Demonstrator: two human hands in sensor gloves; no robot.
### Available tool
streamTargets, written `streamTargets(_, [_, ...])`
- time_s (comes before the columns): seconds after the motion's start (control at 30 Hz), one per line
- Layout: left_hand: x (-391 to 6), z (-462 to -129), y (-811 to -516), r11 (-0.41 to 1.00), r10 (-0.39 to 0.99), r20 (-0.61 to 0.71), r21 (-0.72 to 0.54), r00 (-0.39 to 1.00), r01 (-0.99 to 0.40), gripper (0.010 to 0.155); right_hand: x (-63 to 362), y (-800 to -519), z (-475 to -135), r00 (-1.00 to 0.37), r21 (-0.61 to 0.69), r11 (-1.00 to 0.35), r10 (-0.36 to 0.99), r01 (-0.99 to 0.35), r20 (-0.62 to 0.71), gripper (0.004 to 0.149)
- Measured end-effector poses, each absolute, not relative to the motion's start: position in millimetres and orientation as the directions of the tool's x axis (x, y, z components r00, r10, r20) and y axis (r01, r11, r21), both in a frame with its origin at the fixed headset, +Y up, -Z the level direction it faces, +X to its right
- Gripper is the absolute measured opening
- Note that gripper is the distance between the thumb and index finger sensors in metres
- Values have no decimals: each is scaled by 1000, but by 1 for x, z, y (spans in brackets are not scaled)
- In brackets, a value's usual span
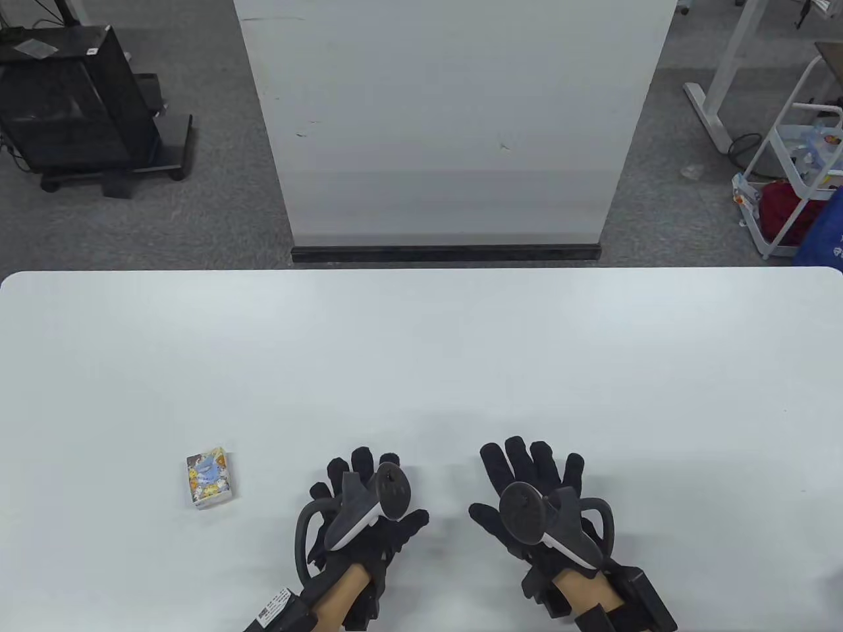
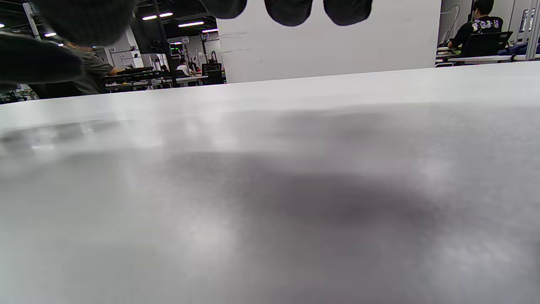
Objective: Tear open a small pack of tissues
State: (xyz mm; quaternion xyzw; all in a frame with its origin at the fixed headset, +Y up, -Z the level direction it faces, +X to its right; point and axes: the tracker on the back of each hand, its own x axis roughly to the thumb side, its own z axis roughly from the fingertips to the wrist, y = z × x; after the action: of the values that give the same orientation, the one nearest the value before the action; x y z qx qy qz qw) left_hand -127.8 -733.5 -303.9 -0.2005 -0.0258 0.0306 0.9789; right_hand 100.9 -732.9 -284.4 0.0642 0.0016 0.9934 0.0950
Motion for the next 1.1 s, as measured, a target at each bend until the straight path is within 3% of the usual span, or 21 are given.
streamTargets(0.3, [-140,-311,-721,943,98,-18,-317,995,-98,88,100,-729,-283,-971,11,-979,201,-202,129,88])
streamTargets(0.53, [-192,-319,-700,985,107,-238,-110,965,-136,101,101,-728,-282,-976,-4,-983,183,-185,119,88])
streamTargets(0.63, [-220,-324,-694,979,176,-344,-33,922,-199,101,101,-727,-281,-975,-11,-982,189,-191,117,88])
streamTargets(0.77, [-250,-325,-687,981,189,-476,53,859,-187,97,100,-728,-281,-976,-5,-983,180,-182,120,88])
streamTargets(0.97, [-286,-327,-696,980,179,-642,54,745,-189,96,99,-729,-282,-975,6,-983,181,-182,125,88])
streamTargets(1.1, [-299,-334,-710,974,145,-693,-26,706,-226,95,98,-729,-281,-977,7,-985,173,-174,127,88])
